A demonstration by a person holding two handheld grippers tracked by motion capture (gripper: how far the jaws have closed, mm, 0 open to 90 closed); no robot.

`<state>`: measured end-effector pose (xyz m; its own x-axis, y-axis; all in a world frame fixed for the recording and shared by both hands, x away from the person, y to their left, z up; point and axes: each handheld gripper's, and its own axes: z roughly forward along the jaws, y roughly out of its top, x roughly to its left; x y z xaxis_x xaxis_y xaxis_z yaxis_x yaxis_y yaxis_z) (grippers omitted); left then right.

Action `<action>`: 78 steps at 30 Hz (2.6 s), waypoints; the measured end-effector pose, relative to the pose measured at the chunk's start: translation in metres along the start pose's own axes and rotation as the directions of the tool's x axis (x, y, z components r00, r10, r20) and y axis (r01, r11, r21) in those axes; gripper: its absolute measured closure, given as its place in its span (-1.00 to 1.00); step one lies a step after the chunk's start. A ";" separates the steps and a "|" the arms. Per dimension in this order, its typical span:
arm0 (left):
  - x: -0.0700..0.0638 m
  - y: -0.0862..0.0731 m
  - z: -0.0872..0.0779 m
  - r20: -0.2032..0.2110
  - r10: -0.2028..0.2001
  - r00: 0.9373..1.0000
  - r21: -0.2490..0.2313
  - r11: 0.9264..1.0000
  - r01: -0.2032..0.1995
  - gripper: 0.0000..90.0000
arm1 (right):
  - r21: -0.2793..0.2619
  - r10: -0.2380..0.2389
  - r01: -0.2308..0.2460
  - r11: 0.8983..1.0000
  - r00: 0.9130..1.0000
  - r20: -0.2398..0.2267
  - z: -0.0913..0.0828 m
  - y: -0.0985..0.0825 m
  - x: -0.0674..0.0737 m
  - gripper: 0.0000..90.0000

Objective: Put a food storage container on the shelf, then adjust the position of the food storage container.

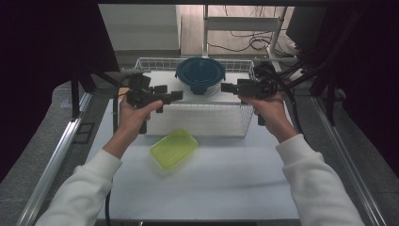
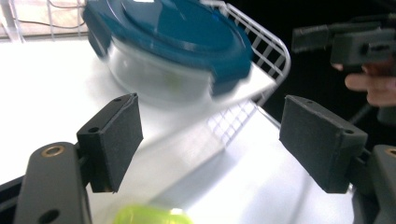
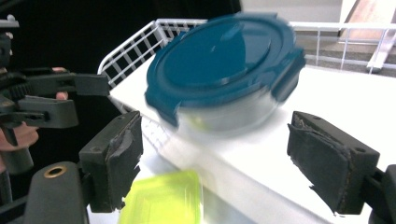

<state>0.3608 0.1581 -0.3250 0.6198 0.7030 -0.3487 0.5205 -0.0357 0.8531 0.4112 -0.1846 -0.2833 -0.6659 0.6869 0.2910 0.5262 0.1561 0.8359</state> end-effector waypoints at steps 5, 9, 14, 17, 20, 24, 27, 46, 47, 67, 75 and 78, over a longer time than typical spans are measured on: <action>-0.006 -0.037 -0.018 0.000 0.006 1.000 0.029 1.000 -0.006 -0.49 | -0.013 -0.061 0.061 0.998 0.998 -0.012 -0.016 -0.035 0.005 -0.59; -0.010 -0.068 -0.034 -0.008 0.030 1.000 0.048 0.998 -0.030 -0.49 | -0.021 -0.092 0.091 0.996 0.996 -0.020 -0.028 -0.064 0.011 -0.58; -0.016 -0.107 -0.044 -0.035 0.066 0.997 0.093 0.994 -0.062 -0.47 | -0.018 -0.086 0.085 0.996 0.995 -0.041 -0.036 -0.100 0.010 -0.57; -0.013 -0.126 -0.043 -0.033 0.056 0.998 0.126 0.991 -0.052 -0.47 | 0.000 -0.090 0.090 0.996 0.995 -0.031 -0.039 -0.119 0.008 -0.56; -0.011 -0.135 -0.040 -0.038 0.039 0.998 0.145 0.989 -0.034 -0.47 | 0.022 -0.098 0.099 0.995 0.995 -0.026 -0.040 -0.135 0.007 -0.54; -0.007 -0.151 -0.031 -0.043 0.053 0.998 0.192 0.980 -0.044 -0.47 | 0.058 -0.096 0.097 0.994 0.995 -0.020 -0.040 -0.158 0.008 -0.53; -0.006 -0.157 -0.028 -0.050 0.063 0.997 0.208 0.977 -0.052 -0.47 | 0.081 -0.095 0.096 0.992 0.995 -0.014 -0.037 -0.173 0.011 -0.52; 0.003 -0.169 -0.027 -0.072 0.040 0.997 0.224 0.974 -0.023 -0.44 | 0.149 -0.076 0.076 0.986 0.997 -0.008 -0.024 -0.207 0.008 -0.52; 0.004 -0.169 -0.027 -0.072 0.042 0.997 0.225 0.974 -0.025 -0.43 | 0.151 -0.075 0.075 0.986 0.997 -0.009 -0.023 -0.207 0.007 -0.52; 0.020 -0.128 0.013 -0.171 0.162 0.972 0.250 0.961 -0.117 0.05 | 0.158 -0.076 0.075 0.985 0.997 0.000 -0.032 -0.212 0.007 -0.52; 0.049 -0.108 0.042 -0.237 0.234 0.943 0.335 0.931 -0.147 0.67 | 0.173 -0.094 0.091 0.981 0.996 0.009 -0.029 -0.212 0.005 -0.52; 0.060 -0.107 0.056 -0.233 0.245 0.941 0.391 0.910 -0.140 1.00 | 0.187 -0.093 0.087 0.979 0.995 0.022 -0.027 -0.214 0.005 -0.52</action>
<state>0.3756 0.1643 -0.4591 0.5741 0.8183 -0.0285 0.6162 -0.4088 0.6732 0.2811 -0.2343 -0.4478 -0.6999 0.6851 0.2018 0.5558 0.3450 0.7563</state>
